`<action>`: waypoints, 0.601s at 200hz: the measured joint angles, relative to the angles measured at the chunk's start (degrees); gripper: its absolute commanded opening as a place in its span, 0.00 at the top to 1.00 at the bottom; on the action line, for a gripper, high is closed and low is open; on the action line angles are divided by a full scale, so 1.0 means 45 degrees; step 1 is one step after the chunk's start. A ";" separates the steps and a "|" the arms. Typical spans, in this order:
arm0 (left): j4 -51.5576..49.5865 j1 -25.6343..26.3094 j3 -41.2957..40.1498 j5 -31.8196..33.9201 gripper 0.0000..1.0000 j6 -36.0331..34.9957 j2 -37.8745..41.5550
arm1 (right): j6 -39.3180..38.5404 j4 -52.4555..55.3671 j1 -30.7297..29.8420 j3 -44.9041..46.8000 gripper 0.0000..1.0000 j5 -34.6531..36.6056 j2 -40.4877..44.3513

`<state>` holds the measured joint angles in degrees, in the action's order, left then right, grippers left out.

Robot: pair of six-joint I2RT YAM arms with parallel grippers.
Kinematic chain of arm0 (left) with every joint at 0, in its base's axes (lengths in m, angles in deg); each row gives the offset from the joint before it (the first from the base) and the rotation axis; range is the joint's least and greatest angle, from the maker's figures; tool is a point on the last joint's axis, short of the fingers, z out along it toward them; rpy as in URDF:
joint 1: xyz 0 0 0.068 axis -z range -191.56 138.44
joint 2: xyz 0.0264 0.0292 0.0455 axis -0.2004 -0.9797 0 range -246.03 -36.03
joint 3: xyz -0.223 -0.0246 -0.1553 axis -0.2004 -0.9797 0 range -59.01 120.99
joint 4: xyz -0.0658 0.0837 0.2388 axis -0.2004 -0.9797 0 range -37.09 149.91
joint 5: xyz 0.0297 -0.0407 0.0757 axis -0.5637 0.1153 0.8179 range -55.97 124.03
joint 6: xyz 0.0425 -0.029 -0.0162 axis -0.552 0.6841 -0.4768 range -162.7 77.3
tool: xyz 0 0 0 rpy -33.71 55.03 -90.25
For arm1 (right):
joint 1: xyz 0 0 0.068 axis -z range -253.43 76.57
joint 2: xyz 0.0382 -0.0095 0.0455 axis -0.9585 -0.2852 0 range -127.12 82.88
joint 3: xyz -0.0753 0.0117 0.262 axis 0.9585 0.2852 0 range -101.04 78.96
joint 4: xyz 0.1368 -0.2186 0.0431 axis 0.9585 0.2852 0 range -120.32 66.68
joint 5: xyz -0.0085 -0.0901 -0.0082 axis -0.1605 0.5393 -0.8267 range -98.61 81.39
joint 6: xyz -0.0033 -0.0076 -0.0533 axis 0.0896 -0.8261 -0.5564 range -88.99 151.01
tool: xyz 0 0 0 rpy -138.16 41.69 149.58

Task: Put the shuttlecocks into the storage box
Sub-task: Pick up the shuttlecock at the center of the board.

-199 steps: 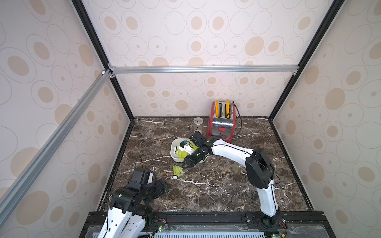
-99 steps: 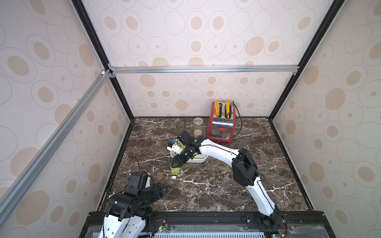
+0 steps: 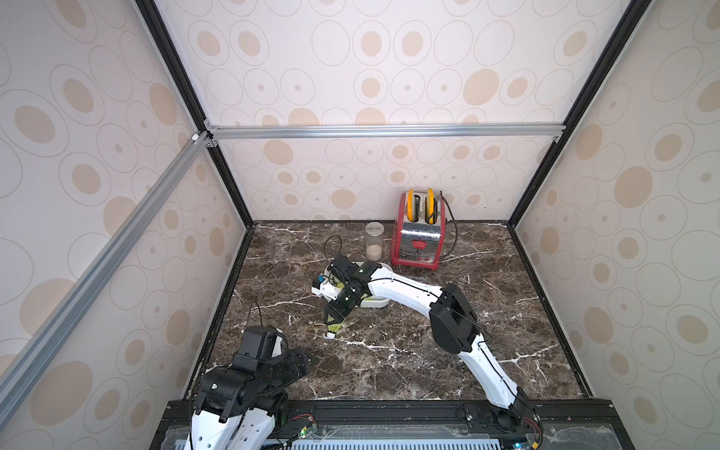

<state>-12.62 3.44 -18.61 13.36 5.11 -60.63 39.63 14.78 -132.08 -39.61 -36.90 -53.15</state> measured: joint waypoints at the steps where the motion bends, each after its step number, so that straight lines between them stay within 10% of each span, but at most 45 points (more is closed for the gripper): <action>1: 0.0000 0.0000 0.0005 -0.0010 0.20 -0.0005 0.0000 | -0.0015 0.0005 0.0000 0.0005 0.57 0.0000 0.0000; 120: 0.0253 0.0000 -0.0214 -0.0787 0.20 -0.0102 0.1025 | 0.0170 -0.0189 0.0015 0.1132 1.00 -0.0418 0.0345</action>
<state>-11.48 3.44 -19.57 9.82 4.65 -56.02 40.40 13.93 -132.01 -34.51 -38.78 -51.59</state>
